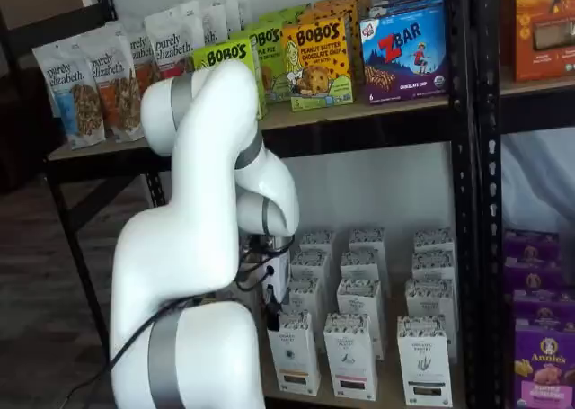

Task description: Pick up the white box with a yellow strip in the middle, on the bottom shelf, the fourth box from the left

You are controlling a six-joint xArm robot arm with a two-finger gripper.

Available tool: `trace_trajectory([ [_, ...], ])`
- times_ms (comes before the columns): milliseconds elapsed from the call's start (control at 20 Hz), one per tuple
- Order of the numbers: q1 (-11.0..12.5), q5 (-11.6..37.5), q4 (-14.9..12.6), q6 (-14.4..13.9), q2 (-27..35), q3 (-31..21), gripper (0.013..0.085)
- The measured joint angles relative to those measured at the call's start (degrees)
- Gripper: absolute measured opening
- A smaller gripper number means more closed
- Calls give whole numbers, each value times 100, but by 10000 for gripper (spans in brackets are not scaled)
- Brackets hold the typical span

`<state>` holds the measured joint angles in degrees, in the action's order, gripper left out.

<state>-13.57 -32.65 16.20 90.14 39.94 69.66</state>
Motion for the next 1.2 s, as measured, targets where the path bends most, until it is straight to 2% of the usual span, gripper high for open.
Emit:
trace_trajectory([
  [250, 82, -416, -117, -63, 326, 604, 850],
  [700, 83, -314, -89, -59, 807, 1255, 850],
  [950, 70, -511, -288, -256, 1083, 1655, 850],
  [1200, 50, -562, -347, -327, 1284, 1871, 850],
])
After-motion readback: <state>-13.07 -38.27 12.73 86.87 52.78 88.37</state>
